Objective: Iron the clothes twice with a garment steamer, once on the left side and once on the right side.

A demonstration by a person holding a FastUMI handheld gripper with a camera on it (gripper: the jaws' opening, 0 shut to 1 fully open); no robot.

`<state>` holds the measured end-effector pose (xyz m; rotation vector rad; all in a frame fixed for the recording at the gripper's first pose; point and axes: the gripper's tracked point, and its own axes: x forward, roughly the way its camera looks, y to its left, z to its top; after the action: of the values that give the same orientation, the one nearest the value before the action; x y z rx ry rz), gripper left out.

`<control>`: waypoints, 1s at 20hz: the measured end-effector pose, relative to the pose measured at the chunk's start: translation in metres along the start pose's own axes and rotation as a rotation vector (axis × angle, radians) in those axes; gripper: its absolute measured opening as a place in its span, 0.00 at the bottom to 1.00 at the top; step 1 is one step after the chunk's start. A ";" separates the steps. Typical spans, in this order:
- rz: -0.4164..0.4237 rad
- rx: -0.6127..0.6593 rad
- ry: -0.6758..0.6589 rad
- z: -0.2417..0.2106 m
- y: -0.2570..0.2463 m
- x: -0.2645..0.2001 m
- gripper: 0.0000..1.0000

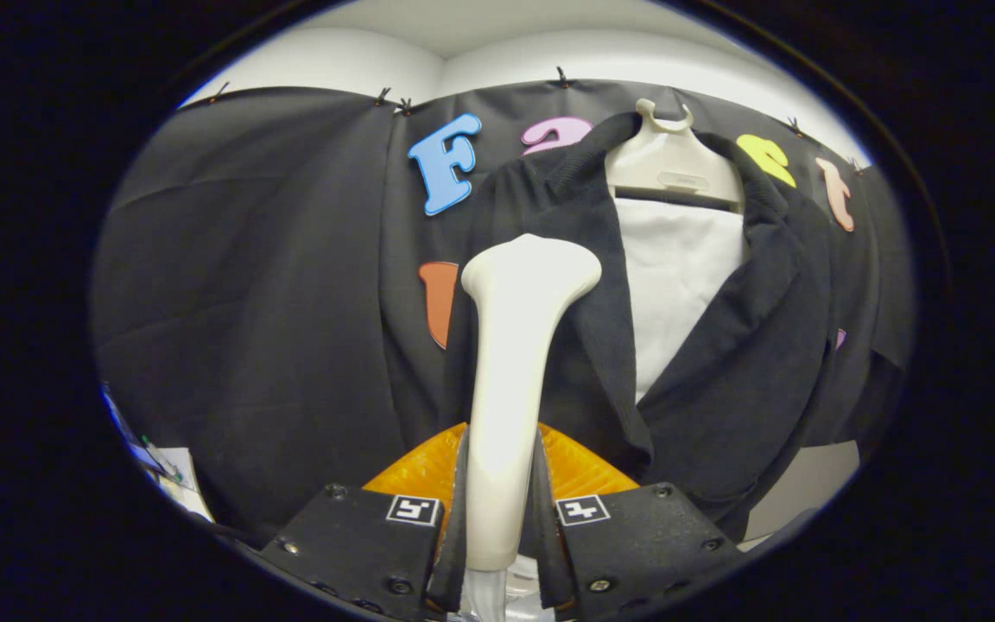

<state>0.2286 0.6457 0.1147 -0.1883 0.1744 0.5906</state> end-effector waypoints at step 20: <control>0.020 0.024 0.226 -0.143 -0.010 -0.026 0.36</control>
<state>0.1977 0.5920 -0.0169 -0.2300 0.4021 0.5866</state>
